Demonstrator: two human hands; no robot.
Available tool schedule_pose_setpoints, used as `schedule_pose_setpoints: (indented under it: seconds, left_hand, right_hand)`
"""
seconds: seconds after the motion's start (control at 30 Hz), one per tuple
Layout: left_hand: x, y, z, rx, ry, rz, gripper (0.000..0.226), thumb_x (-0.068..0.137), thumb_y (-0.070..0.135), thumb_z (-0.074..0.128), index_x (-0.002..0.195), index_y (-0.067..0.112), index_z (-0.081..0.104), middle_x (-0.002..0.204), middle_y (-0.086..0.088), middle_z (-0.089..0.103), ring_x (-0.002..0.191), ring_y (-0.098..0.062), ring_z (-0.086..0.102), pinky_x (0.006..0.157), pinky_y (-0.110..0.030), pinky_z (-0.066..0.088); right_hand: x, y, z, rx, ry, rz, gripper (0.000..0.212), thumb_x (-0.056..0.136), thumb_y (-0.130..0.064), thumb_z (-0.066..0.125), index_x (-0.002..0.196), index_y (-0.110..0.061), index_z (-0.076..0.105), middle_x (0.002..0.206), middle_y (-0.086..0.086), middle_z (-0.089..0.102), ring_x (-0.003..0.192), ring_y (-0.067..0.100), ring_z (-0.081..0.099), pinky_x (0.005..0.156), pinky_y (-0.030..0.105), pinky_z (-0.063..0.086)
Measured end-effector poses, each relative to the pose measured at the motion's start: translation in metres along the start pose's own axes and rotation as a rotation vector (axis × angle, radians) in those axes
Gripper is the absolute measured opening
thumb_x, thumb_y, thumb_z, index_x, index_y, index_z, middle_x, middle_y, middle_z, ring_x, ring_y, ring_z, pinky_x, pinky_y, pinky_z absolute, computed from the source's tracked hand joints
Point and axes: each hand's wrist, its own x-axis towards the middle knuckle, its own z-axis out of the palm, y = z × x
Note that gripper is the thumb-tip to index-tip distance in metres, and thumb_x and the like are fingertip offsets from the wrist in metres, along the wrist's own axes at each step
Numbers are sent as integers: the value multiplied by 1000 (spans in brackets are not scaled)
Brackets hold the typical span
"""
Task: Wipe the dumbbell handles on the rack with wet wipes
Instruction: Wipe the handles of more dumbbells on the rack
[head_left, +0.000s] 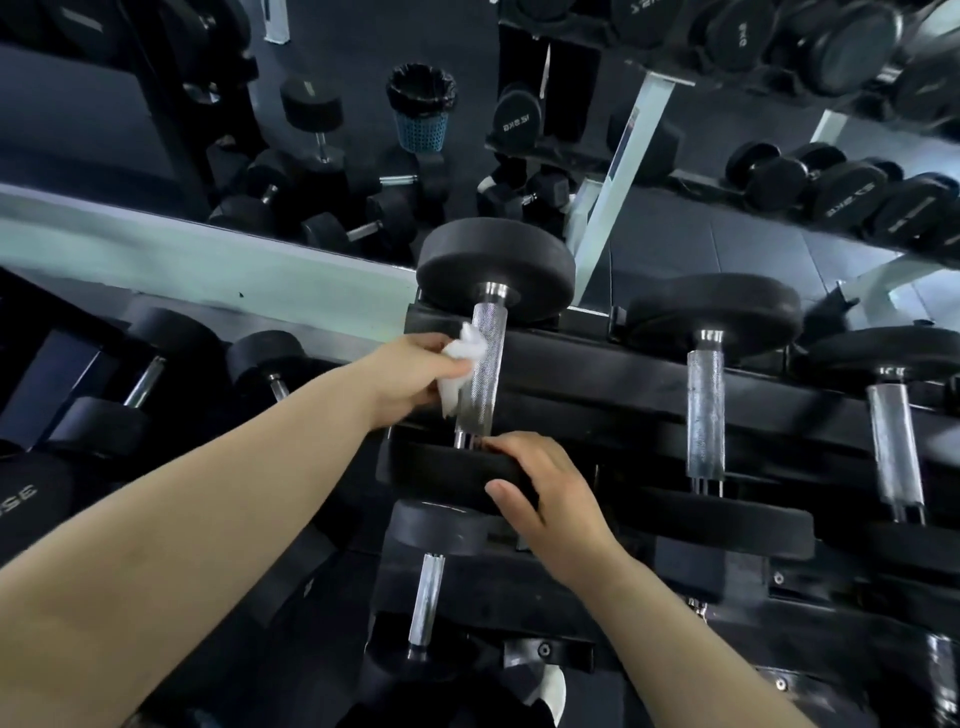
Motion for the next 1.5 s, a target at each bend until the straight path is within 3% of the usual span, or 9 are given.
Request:
schedule_pose_setpoints:
  seconds: [0.1, 0.37, 0.47, 0.53, 0.63, 0.97, 1.17, 1.33, 1.5]
  left_hand:
    - [-3, -7, -3, 1, -70, 19, 15, 92, 6, 49, 83, 12, 58, 83, -3, 62, 76, -14, 58, 72, -25, 48]
    - [24, 11, 5, -65, 207, 66, 18, 83, 0, 63, 75, 12, 51, 74, -5, 58, 66, -15, 57, 66, -28, 50]
    - [14, -8, 0, -78, 112, 9, 11, 87, 4, 58, 78, 9, 53, 63, -2, 62, 53, -12, 60, 47, -19, 48]
    - [7, -18, -3, -75, 24, -43, 9, 92, 13, 52, 85, 8, 54, 70, -4, 64, 59, -13, 61, 52, -20, 50]
    - [15, -7, -1, -205, 85, -94, 33, 98, 29, 39, 80, 6, 54, 59, -6, 65, 51, -15, 62, 48, -21, 50]
    - [8, -12, -3, -250, -167, -76, 29, 95, -3, 33, 83, 5, 58, 59, -3, 68, 50, -9, 65, 47, -16, 51]
    - [24, 17, 9, -418, -20, -75, 30, 99, 8, 31, 80, 7, 54, 56, -1, 64, 62, -13, 58, 51, -19, 49]
    - [12, -12, -2, -263, -214, -207, 33, 100, 14, 28, 85, 8, 57, 58, -2, 67, 52, -10, 65, 47, -17, 50]
    - [23, -3, -5, -298, -249, -73, 26, 97, 5, 28, 99, 9, 54, 82, -8, 62, 64, -12, 66, 56, -20, 54]
  right_hand:
    - [0, 1, 0, -15, -8, -1, 59, 83, -56, 37, 112, -9, 59, 104, -12, 48, 99, 3, 44, 89, 8, 29]
    - [-1, 7, 5, 12, 61, -23, 53, 84, -54, 41, 106, -11, 61, 102, -11, 52, 97, -1, 44, 87, 12, 34]
    - [0, 7, 7, 0, 88, -40, 45, 88, -56, 36, 106, -19, 55, 100, -3, 58, 94, 2, 45, 85, 11, 35]
    - [0, 8, 8, -3, 105, -49, 44, 89, -59, 29, 105, -23, 49, 100, 2, 60, 94, 5, 46, 88, 12, 32]
    - [0, 10, 9, 9, 121, -62, 49, 89, -56, 32, 103, -15, 56, 98, 5, 61, 92, 7, 47, 88, 12, 31]
    - [0, 13, 11, -11, 154, -89, 42, 90, -57, 30, 102, -23, 49, 97, 4, 62, 91, 7, 47, 89, 10, 31]
    - [0, 15, 12, 3, 164, -89, 30, 85, -48, 45, 102, -23, 52, 97, -2, 60, 92, 7, 48, 93, 9, 30]
    - [2, 16, 12, -14, 175, -108, 41, 89, -59, 29, 101, -24, 49, 95, -2, 59, 90, 7, 48, 87, 13, 35]
    - [2, 19, 13, -20, 177, -105, 43, 89, -59, 30, 101, -23, 50, 95, 3, 61, 88, 8, 49, 85, 14, 36]
